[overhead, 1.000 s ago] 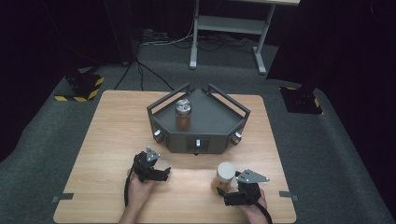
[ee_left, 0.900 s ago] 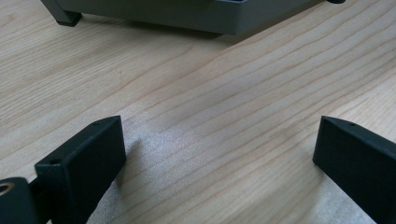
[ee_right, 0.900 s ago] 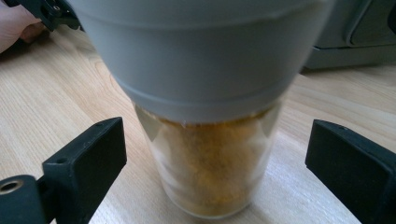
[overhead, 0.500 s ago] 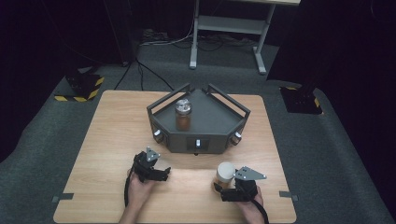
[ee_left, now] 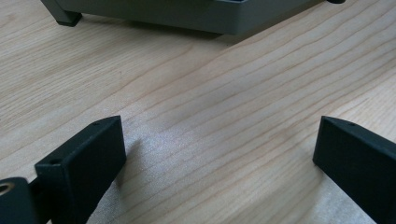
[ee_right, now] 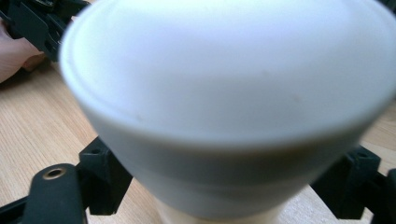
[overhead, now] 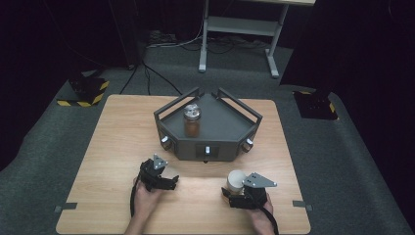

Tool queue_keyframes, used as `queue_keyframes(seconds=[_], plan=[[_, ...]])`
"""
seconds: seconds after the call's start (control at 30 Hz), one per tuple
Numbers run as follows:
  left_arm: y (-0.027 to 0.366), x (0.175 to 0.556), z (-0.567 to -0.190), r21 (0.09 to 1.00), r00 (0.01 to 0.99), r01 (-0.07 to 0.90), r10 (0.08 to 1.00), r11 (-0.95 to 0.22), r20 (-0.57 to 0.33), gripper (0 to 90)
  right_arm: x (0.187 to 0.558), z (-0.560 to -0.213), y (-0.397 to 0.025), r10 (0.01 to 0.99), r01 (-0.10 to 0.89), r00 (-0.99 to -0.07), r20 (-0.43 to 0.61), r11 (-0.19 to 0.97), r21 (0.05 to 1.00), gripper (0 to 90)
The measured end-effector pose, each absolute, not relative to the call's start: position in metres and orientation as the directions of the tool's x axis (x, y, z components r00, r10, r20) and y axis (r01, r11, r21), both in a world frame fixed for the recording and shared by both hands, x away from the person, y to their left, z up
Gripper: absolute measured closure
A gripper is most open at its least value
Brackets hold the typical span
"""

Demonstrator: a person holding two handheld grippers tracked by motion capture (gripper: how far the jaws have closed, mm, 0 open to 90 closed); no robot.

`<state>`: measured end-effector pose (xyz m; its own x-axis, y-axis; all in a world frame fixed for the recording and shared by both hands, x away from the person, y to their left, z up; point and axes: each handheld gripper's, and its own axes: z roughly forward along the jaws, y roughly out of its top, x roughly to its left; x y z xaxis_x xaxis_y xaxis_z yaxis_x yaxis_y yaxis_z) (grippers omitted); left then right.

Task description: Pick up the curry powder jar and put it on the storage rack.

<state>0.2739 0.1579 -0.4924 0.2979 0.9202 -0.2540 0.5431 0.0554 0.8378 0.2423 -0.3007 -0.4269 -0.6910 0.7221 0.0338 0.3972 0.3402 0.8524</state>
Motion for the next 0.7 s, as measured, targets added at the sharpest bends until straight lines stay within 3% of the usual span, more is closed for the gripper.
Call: queue_keyframes(seconds=[0.7], plan=[[0.1578, 0.2739, -0.4924, 0.838, 0.298, 0.543, 0.92, 0.056, -0.254, 2.5, 0.2417, -0.4277, -0.3017, 0.718, 0.38, -0.695, 0.03, 0.332, 0.863, 32.1]])
